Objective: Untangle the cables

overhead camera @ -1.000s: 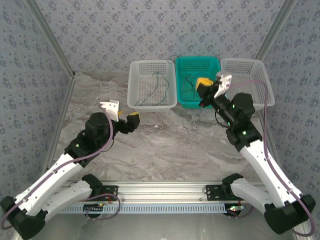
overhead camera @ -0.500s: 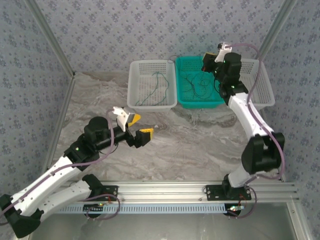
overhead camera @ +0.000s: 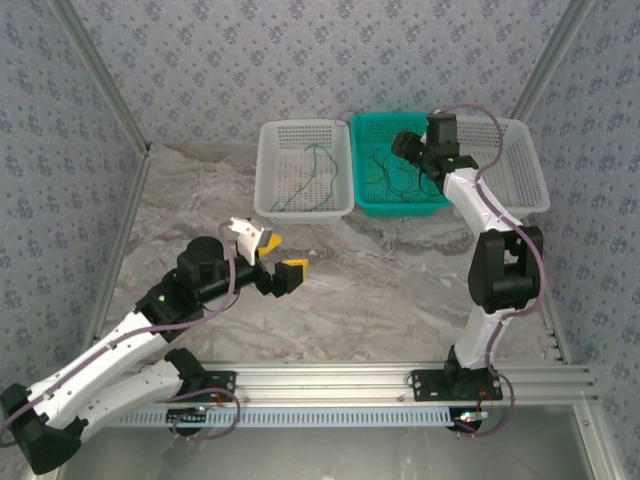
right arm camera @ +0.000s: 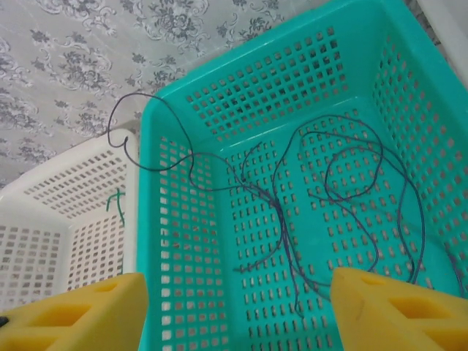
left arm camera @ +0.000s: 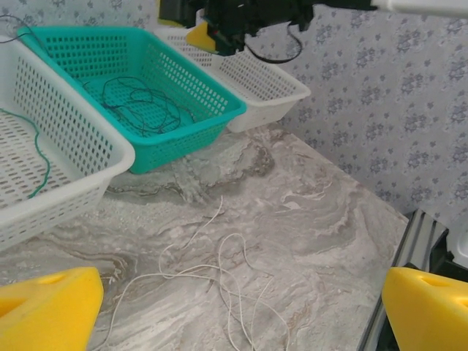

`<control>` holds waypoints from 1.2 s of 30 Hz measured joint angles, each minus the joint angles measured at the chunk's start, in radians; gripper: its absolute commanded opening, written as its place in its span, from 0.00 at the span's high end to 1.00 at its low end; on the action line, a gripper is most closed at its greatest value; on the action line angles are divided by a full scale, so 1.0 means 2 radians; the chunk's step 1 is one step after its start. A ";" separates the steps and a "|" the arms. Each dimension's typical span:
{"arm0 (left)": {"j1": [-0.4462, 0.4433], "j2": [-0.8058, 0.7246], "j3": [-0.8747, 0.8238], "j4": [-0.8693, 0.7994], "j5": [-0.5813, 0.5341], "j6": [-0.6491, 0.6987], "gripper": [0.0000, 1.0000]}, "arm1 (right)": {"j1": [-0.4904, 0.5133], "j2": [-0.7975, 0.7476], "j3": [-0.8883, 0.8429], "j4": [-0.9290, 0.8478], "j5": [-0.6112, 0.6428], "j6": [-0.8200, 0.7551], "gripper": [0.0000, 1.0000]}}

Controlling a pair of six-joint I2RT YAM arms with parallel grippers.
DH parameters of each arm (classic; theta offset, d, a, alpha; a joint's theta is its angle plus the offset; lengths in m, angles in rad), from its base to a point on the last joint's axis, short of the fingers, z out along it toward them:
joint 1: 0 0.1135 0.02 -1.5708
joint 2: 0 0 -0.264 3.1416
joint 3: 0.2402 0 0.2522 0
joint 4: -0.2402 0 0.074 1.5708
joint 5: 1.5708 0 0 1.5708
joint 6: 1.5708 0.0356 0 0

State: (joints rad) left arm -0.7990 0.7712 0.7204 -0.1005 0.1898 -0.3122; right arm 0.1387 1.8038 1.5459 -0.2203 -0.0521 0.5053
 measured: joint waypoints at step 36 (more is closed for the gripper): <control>-0.064 0.186 0.039 0.032 -0.060 -0.014 0.03 | 0.117 -0.131 -0.391 0.035 -0.004 0.141 0.45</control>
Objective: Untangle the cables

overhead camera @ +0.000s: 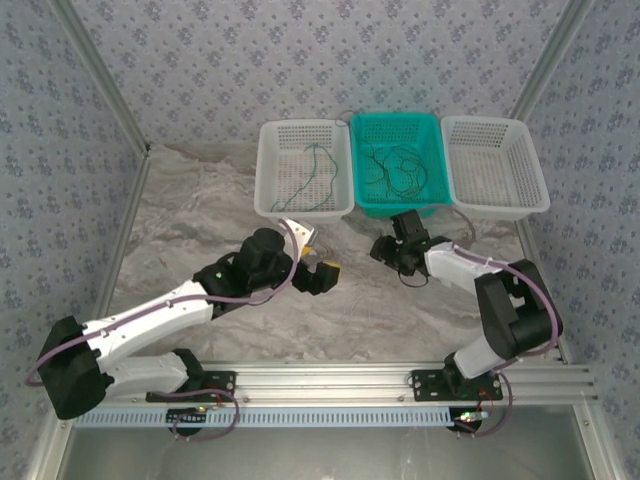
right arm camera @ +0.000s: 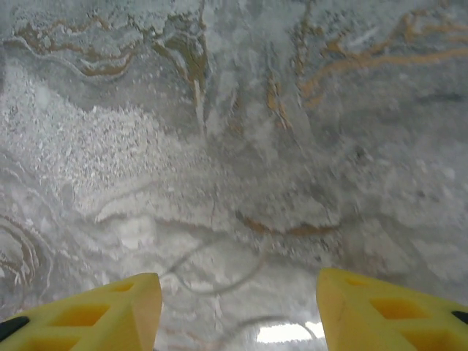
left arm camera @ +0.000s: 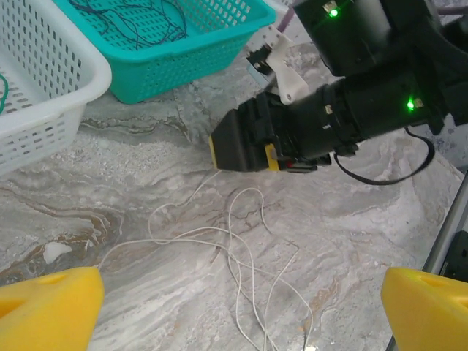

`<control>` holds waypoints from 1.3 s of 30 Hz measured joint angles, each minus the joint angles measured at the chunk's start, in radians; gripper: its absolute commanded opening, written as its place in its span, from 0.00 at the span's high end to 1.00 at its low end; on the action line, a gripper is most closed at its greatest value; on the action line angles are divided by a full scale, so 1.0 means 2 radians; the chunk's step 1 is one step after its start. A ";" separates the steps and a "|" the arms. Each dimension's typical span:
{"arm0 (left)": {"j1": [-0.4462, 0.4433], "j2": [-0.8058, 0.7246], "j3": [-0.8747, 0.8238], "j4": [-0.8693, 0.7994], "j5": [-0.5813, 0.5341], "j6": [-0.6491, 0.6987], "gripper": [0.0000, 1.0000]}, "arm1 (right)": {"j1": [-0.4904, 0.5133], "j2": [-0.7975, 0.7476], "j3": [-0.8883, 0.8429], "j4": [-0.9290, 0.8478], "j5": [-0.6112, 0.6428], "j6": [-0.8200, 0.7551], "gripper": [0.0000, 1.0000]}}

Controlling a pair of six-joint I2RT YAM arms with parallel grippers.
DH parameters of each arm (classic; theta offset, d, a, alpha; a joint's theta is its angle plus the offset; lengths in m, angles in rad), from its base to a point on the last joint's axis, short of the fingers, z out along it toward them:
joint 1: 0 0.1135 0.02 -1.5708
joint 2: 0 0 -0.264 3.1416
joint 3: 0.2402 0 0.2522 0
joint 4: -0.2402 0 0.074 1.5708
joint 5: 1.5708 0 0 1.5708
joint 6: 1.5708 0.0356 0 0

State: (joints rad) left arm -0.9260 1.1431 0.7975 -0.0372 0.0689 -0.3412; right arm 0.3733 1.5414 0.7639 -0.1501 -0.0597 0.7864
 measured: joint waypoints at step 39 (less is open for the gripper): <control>0.017 0.068 -0.001 0.050 -0.006 -0.048 0.02 | -0.015 -0.284 0.125 -0.014 -0.126 -0.065 1.00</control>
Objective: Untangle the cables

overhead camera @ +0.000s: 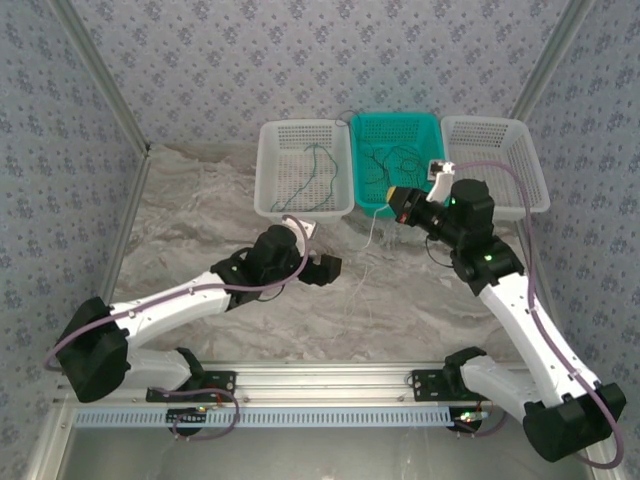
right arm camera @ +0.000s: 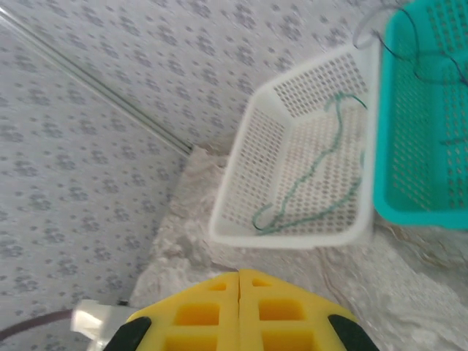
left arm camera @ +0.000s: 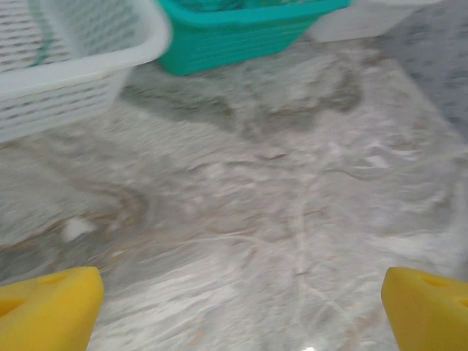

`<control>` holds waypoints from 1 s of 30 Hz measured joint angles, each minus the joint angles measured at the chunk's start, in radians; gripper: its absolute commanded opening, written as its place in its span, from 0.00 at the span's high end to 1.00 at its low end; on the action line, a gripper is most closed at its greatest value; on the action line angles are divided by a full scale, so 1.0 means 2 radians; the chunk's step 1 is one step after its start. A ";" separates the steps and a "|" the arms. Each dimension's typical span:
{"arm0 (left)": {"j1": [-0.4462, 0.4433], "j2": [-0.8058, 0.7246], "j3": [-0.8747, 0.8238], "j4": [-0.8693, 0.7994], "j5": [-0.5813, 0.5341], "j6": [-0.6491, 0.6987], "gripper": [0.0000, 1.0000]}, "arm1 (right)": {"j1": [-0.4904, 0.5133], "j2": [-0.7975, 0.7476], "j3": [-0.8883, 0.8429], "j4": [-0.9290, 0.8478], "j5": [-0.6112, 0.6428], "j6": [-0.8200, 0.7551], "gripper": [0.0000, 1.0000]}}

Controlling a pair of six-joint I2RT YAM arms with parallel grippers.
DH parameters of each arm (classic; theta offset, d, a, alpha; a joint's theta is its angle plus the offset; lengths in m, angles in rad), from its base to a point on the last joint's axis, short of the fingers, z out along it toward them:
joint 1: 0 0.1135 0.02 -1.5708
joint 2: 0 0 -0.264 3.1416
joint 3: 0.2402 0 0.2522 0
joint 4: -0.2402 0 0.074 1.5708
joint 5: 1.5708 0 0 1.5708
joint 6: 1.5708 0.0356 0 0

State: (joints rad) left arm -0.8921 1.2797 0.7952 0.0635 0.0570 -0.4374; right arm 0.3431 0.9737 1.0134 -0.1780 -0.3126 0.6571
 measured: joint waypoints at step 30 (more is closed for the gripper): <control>-0.018 0.175 0.058 0.095 -0.177 -0.032 0.89 | -0.072 -0.072 0.129 -0.058 -0.004 0.044 1.00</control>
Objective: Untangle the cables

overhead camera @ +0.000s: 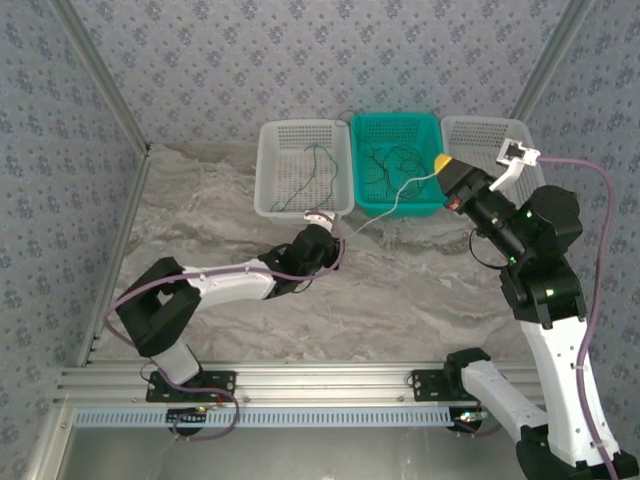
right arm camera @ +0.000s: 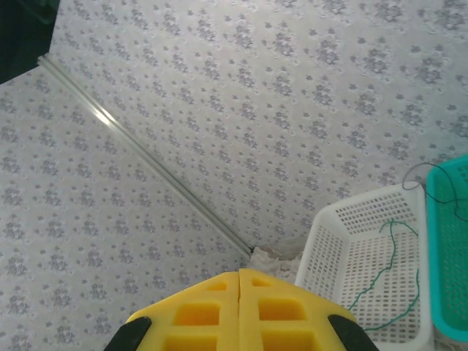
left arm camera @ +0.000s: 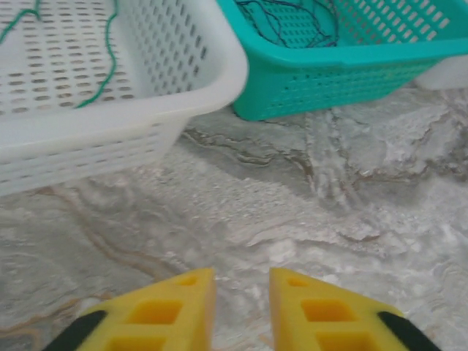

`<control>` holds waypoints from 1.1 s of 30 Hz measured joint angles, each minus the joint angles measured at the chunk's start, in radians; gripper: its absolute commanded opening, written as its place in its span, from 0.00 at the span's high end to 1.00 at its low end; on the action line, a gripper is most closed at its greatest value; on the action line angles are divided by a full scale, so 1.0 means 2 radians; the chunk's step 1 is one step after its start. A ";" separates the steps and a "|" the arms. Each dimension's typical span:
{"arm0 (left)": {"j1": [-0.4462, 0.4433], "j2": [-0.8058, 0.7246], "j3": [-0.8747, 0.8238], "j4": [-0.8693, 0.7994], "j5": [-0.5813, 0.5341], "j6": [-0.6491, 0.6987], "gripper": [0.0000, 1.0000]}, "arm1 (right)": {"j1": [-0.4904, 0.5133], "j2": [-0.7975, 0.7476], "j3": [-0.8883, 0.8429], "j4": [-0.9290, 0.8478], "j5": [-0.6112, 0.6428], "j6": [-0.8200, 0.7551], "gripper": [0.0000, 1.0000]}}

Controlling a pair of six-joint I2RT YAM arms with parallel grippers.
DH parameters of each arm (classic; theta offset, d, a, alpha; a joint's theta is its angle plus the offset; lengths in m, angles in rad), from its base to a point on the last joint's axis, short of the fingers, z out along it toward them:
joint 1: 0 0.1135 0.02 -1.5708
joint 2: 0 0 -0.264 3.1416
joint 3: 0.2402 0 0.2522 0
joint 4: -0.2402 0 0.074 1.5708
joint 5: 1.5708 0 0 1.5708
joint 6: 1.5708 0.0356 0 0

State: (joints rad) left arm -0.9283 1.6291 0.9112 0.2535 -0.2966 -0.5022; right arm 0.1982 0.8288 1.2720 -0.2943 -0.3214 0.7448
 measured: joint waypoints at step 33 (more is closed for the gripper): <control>0.010 -0.120 0.104 -0.130 0.108 0.121 1.00 | 0.189 -0.070 -0.329 0.152 -0.028 -0.244 0.25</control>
State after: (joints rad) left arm -0.9081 1.3891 1.1194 -0.0074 -0.0811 -0.2611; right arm 0.5758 0.6880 0.6144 0.0101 -0.3782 0.2565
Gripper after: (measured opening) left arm 0.067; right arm 0.772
